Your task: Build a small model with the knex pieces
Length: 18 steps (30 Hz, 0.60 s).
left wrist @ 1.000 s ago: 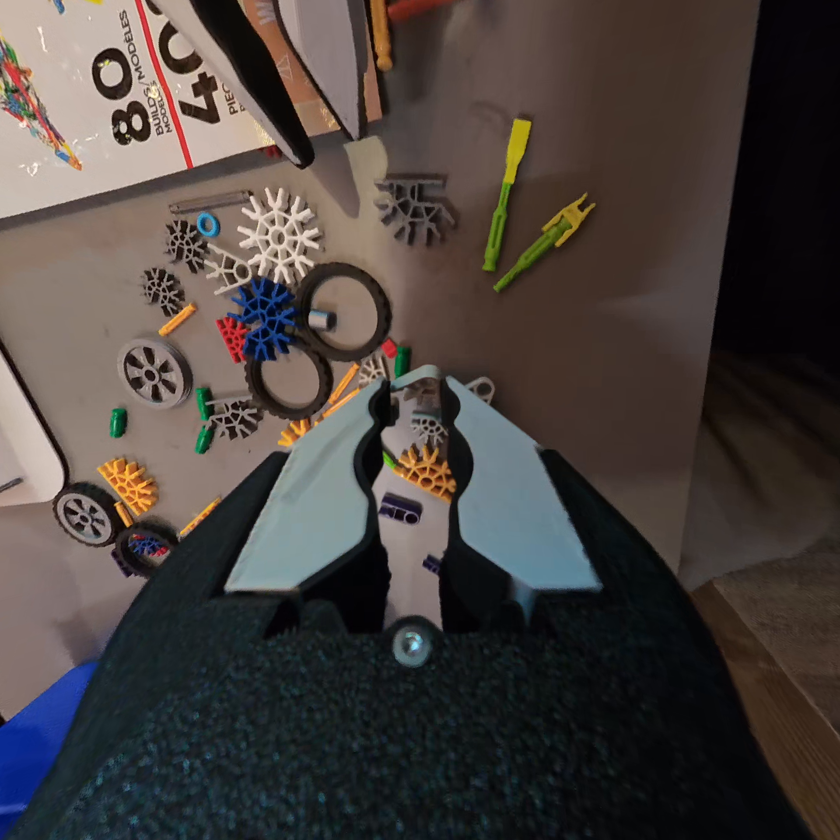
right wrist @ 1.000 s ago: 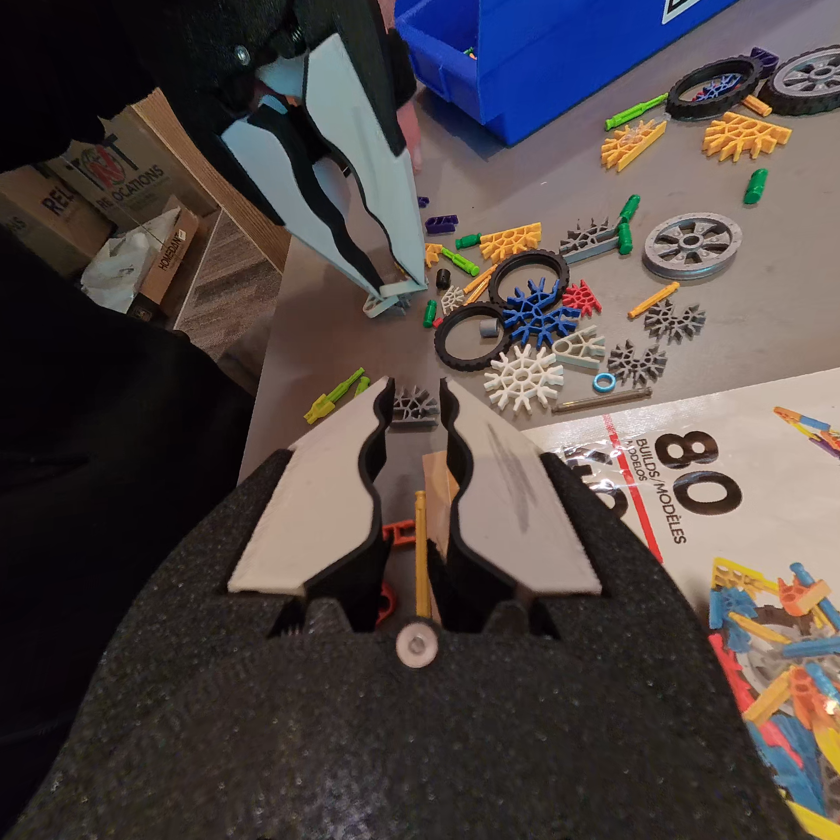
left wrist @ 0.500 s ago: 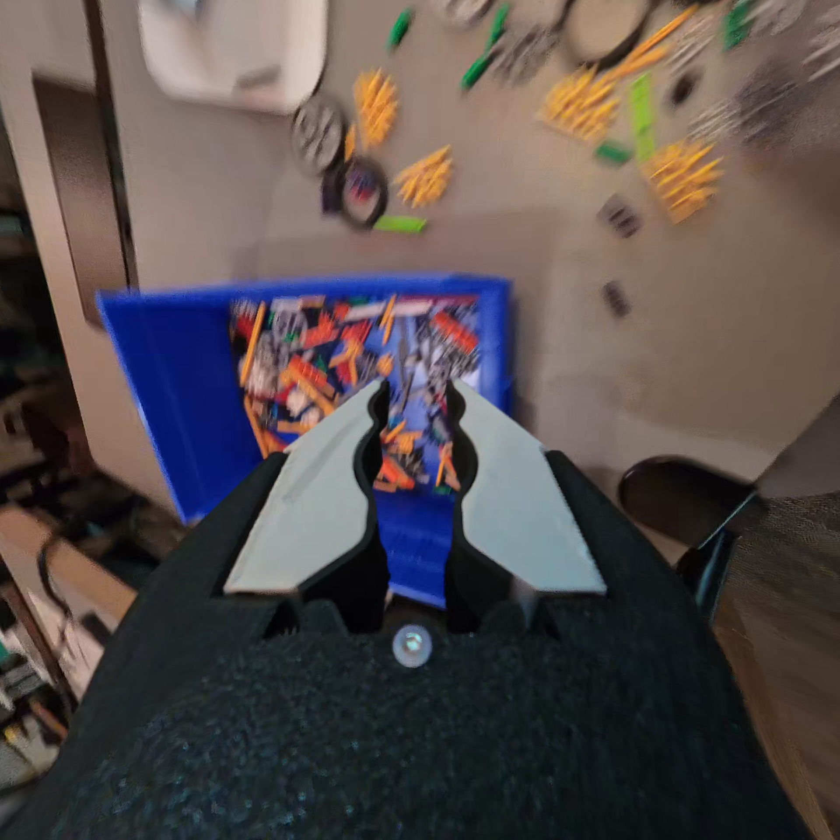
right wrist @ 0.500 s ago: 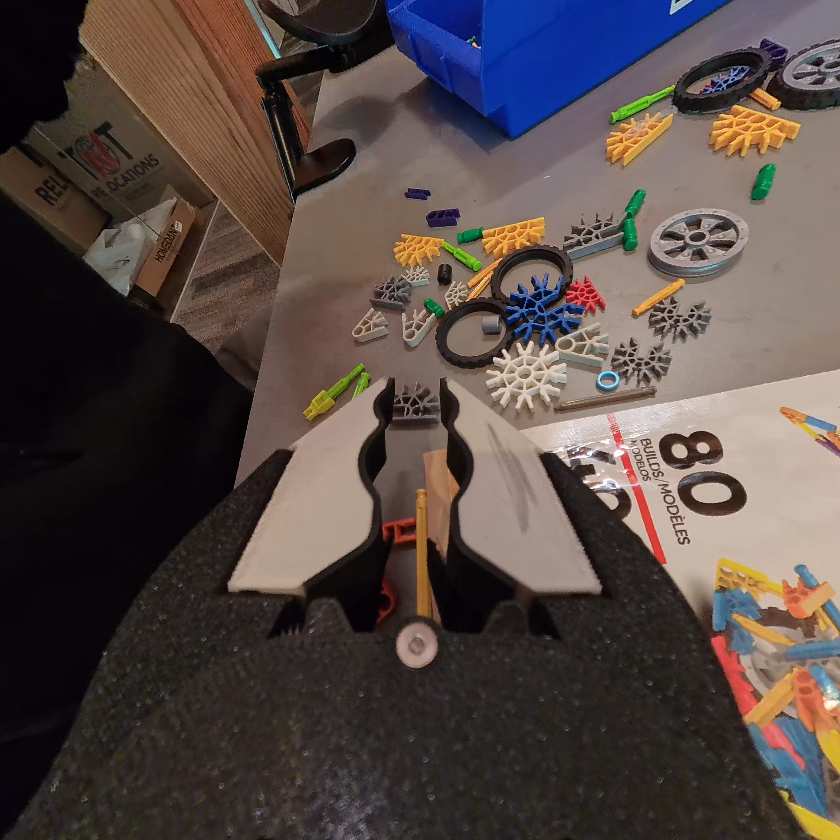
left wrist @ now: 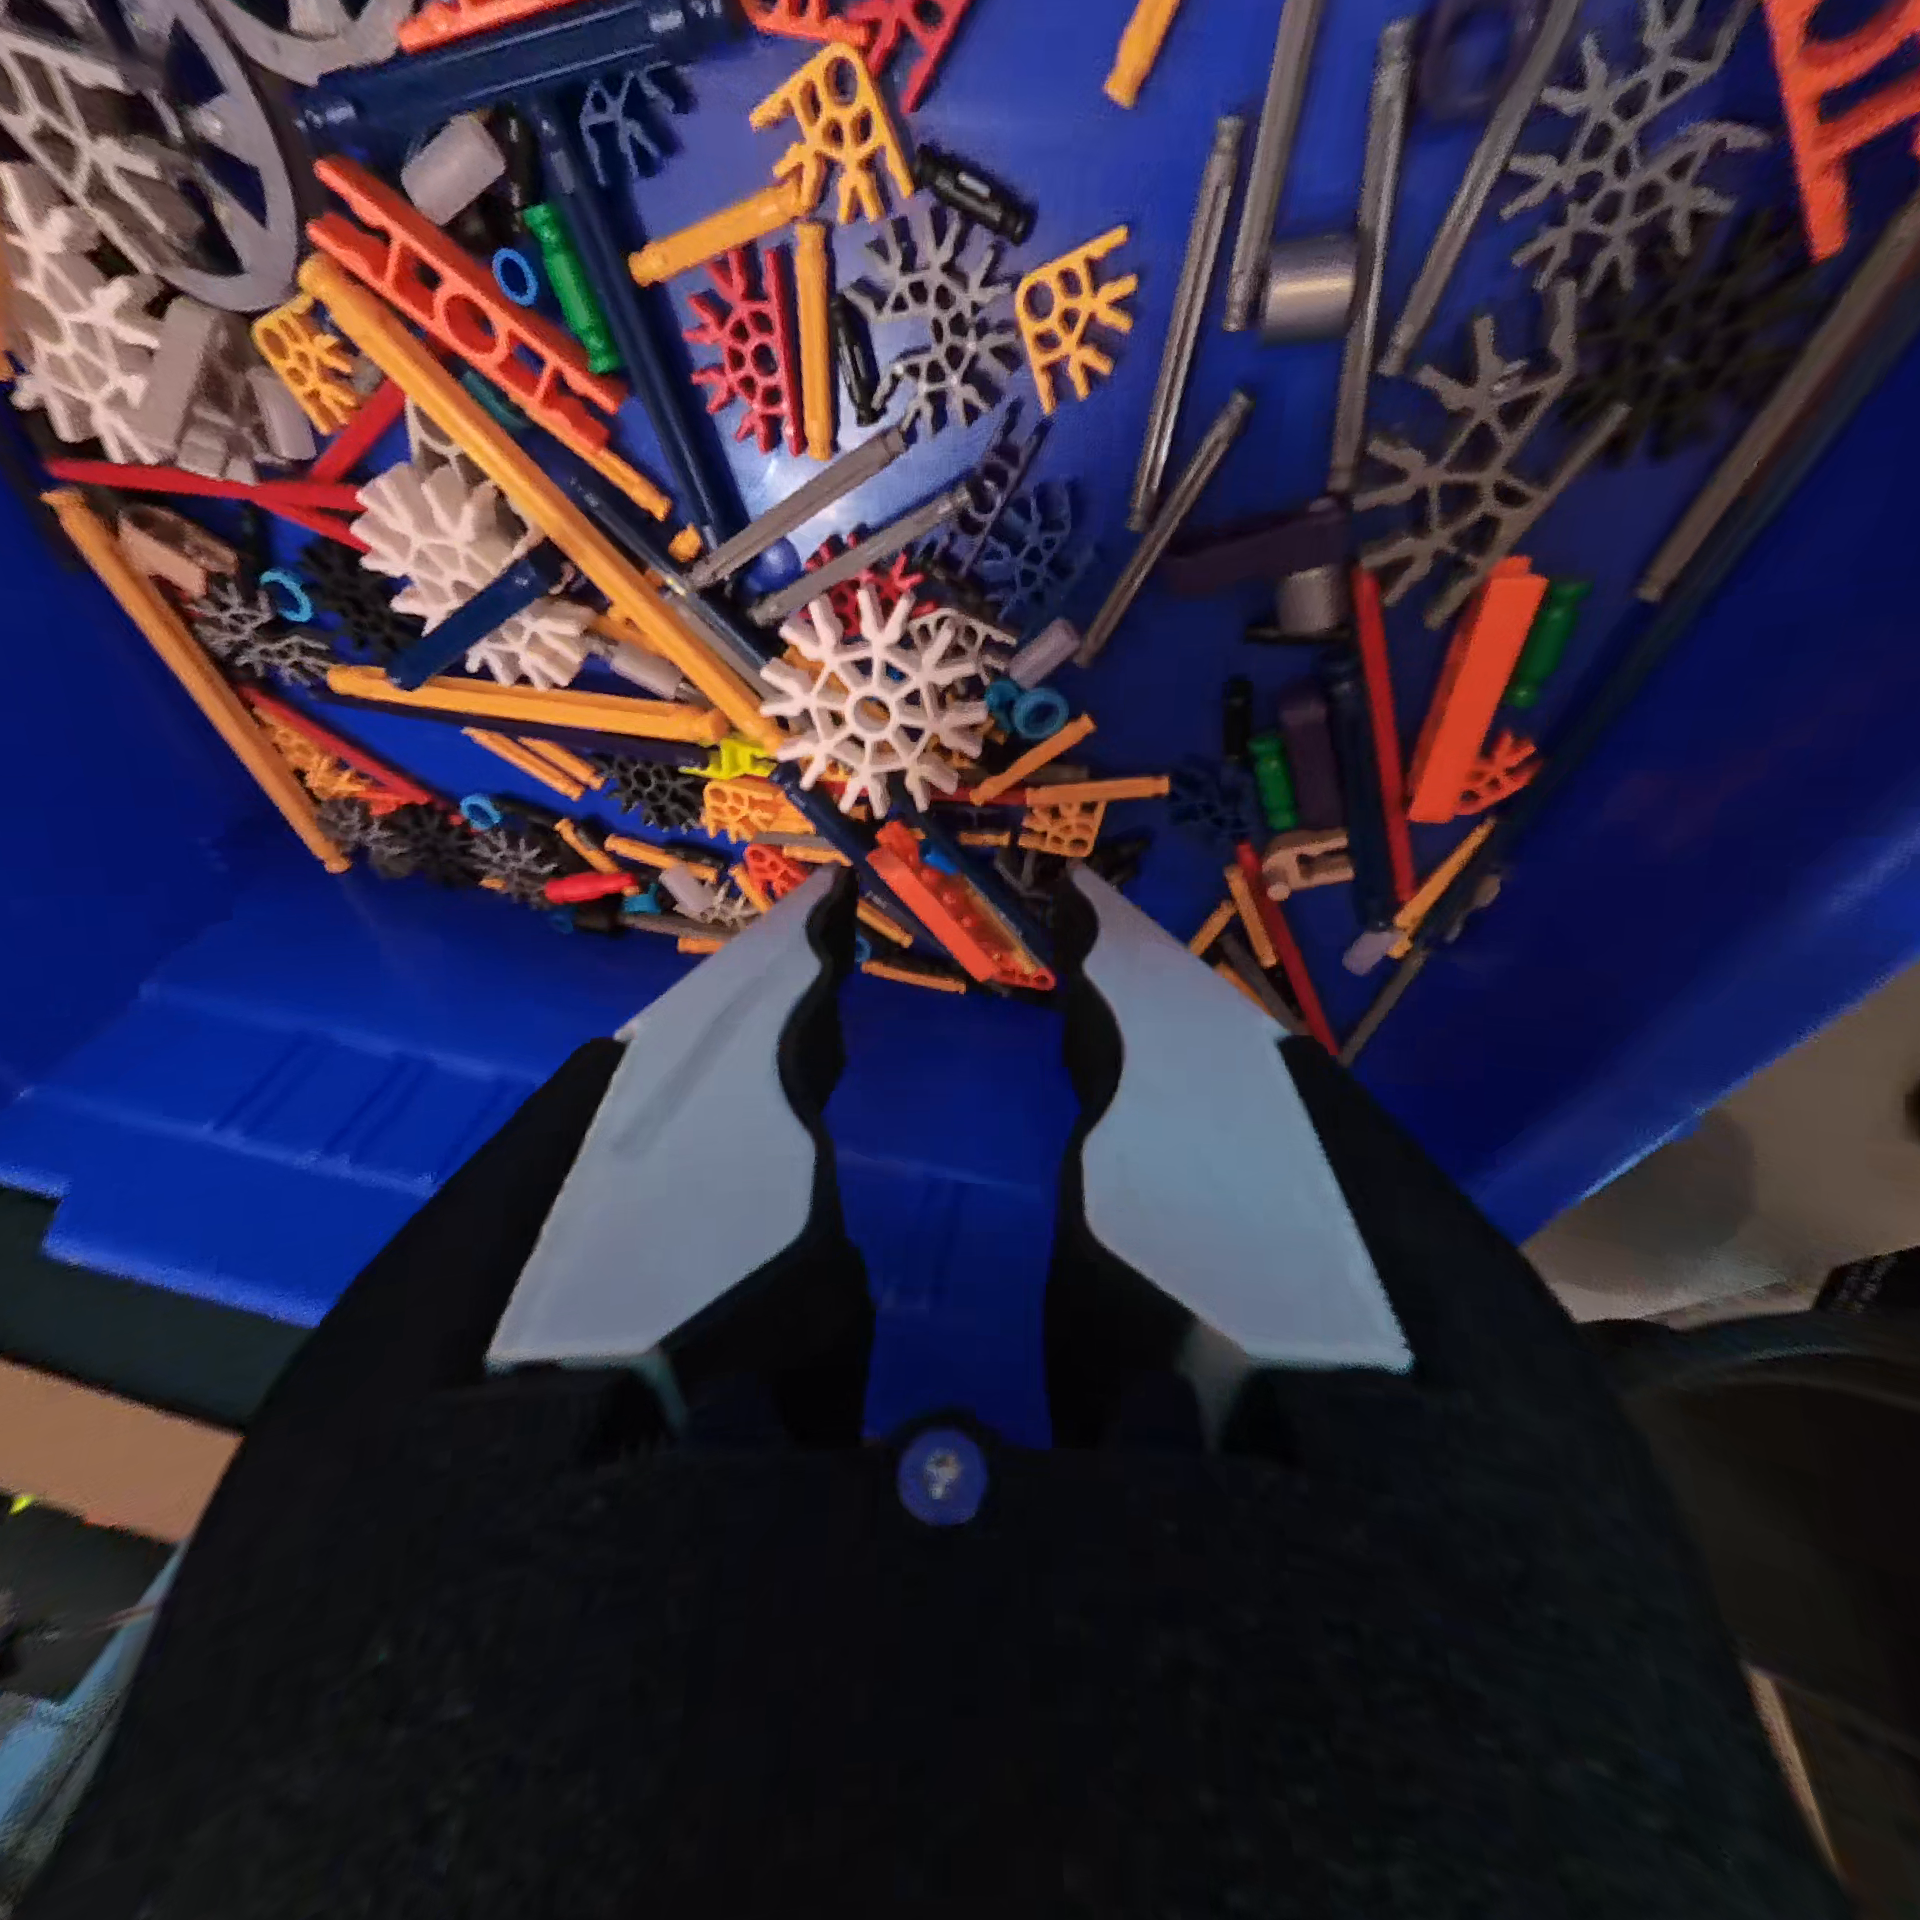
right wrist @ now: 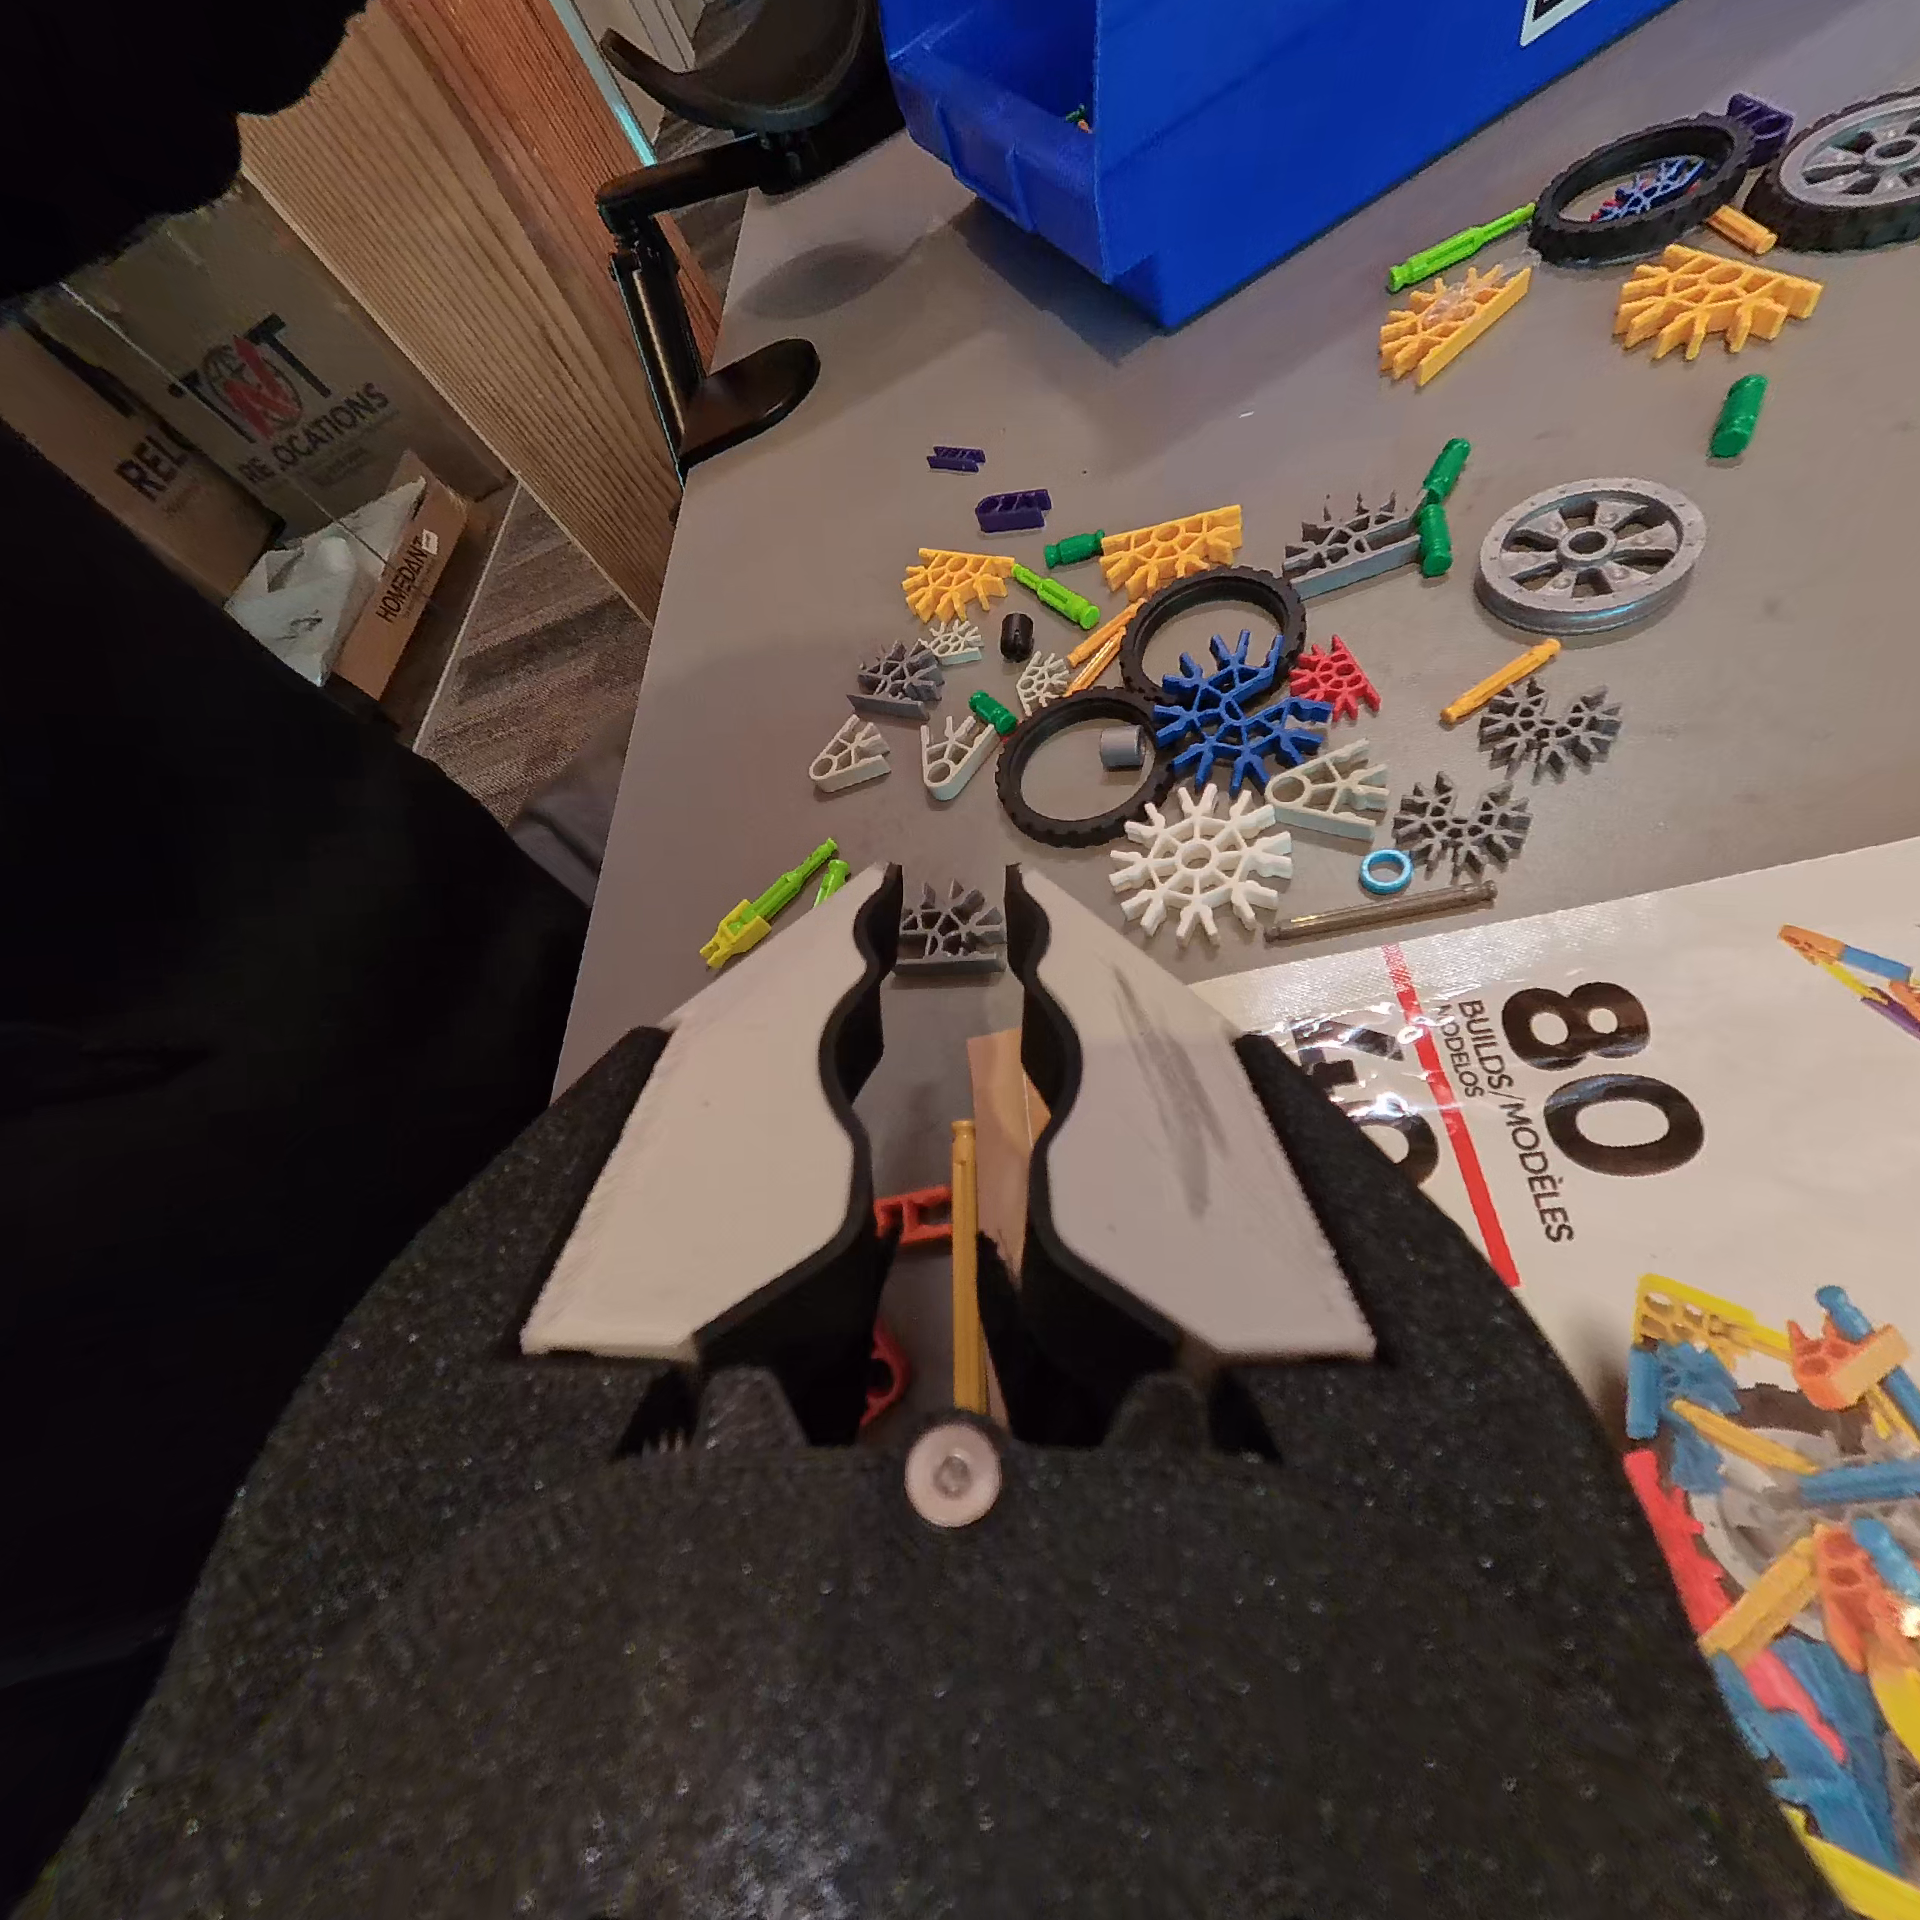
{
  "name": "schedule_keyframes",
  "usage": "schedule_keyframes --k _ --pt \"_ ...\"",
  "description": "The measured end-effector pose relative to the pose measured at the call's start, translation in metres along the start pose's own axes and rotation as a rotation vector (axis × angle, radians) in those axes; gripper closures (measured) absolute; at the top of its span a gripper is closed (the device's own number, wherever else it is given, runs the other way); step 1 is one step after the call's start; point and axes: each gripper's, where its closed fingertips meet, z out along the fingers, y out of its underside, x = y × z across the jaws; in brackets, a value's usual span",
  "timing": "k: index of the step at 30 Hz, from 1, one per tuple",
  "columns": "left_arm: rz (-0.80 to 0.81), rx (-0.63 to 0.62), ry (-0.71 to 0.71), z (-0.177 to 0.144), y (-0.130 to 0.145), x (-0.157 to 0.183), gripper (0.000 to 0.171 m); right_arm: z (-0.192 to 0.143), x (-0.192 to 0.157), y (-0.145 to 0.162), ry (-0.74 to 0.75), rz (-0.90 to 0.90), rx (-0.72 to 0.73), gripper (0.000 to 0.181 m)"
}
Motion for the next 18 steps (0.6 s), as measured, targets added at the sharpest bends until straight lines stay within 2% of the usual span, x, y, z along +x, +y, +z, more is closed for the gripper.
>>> schedule_keyframes --k 8,12,14,18 --pt "-0.019 -0.071 -0.104 0.007 0.012 -0.035 0.139 0.0 0.0 -0.001 -0.006 0.009 0.004 0.163" --pt "-0.027 -0.166 -0.278 0.001 0.029 -0.067 0.14 -0.001 0.0 -0.001 -0.007 0.01 0.006 0.163" --pt "-0.008 -0.147 -0.275 -0.005 0.026 -0.062 0.137 -0.001 0.0 -0.001 -0.007 0.01 0.007 0.163" --pt "-0.02 -0.026 -0.12 -0.014 0.007 -0.023 0.14 -0.001 0.0 -0.001 -0.007 0.008 0.004 0.163"
